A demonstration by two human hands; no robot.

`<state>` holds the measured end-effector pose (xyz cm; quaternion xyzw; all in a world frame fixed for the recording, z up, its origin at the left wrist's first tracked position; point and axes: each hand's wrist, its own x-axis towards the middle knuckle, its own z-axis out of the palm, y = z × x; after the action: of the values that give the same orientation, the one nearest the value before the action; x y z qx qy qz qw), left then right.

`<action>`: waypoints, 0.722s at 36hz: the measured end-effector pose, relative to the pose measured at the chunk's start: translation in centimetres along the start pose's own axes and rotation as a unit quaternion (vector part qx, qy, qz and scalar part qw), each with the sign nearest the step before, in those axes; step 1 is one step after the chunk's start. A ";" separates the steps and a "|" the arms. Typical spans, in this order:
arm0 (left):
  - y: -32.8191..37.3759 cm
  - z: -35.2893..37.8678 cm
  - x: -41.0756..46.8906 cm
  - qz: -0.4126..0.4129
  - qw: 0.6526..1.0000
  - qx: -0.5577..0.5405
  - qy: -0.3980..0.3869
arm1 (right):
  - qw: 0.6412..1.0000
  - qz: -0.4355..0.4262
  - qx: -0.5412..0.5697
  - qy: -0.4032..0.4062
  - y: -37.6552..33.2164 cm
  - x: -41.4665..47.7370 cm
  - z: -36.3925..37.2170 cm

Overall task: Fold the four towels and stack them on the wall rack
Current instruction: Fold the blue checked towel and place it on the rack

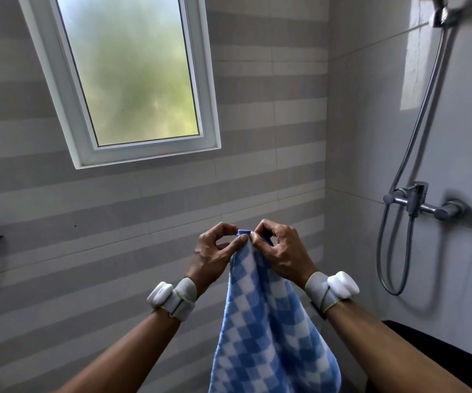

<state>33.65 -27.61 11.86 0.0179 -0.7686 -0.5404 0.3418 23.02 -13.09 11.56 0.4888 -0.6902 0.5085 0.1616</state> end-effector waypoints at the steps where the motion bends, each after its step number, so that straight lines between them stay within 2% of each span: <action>1: 0.1 0.0 0.1 -0.004 1.000 -0.008 0.004 | 1.000 0.000 -0.004 0.000 0.0 0.0 0.0; 3: 0.4 0.0 0.2 -0.020 0.999 -0.030 0.001 | 1.000 -0.002 -0.009 0.001 0.1 -0.2 -0.1; 8: 0.4 -0.5 0.2 -0.089 0.990 -0.075 -0.075 | 1.000 -0.011 0.006 -0.006 0.2 -0.5 -0.4; 16: 0.6 -0.1 -0.2 -0.063 0.992 -0.092 -0.051 | 0.998 -0.055 0.023 0.019 0.2 -0.5 -0.3; 26: 0.9 -1.5 0.3 -0.037 0.994 -0.064 -0.081 | 0.998 -0.056 0.003 0.008 1.0 -0.5 0.1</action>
<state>34.51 -28.56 13.02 -0.0196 -0.7567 -0.6000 0.2588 22.43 -12.93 10.66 0.5227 -0.6593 0.5044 0.1941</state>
